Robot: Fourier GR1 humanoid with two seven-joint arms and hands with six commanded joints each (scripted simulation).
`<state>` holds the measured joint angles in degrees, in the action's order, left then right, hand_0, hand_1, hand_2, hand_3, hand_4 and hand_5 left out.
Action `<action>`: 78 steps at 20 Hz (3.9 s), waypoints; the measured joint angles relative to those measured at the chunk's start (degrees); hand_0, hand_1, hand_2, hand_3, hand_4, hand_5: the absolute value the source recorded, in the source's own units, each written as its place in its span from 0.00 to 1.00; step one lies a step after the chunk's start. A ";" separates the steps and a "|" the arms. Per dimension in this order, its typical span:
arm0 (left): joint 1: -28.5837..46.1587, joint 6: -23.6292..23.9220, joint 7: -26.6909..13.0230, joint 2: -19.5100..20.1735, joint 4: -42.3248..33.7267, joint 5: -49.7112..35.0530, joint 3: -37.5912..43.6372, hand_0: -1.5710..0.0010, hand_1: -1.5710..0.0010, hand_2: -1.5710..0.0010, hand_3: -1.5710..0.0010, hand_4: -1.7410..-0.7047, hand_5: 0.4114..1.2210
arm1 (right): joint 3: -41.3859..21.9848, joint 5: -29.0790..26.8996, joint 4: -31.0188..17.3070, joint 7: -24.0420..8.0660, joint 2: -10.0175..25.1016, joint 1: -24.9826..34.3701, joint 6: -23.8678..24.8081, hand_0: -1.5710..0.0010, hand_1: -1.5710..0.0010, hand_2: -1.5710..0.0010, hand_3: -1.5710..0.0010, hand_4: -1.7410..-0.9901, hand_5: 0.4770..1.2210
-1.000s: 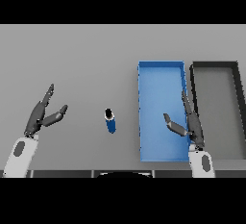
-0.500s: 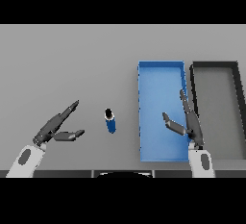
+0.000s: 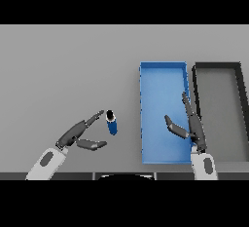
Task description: Pick up the blue pipe and place it into the blue bin.
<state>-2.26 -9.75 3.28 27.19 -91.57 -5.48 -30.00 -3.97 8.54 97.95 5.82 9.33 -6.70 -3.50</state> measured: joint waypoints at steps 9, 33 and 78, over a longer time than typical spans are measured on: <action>-6.75 3.51 0.20 -9.40 10.47 5.12 -2.27 1.00 1.00 1.00 1.00 0.66 0.02 | 0.31 0.04 0.07 1.13 -0.03 -1.28 0.16 1.00 1.00 1.00 1.00 0.69 0.22; -8.28 4.98 8.21 -21.01 9.68 3.63 -1.41 0.03 0.03 0.02 0.03 0.26 0.98 | 1.54 -1.52 -1.13 0.66 0.47 0.52 -0.42 1.00 1.00 1.00 1.00 0.69 0.21; -9.99 -10.12 -0.94 -29.70 1.29 10.50 5.22 0.00 0.00 0.00 0.00 0.26 1.00 | -18.03 -2.89 23.10 -38.99 -5.77 18.03 -12.23 0.99 0.99 0.96 1.00 0.69 0.08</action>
<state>-12.26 -19.87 2.33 -2.51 -90.28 5.03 -24.78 -22.00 5.65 121.05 -33.17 3.56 11.33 -15.72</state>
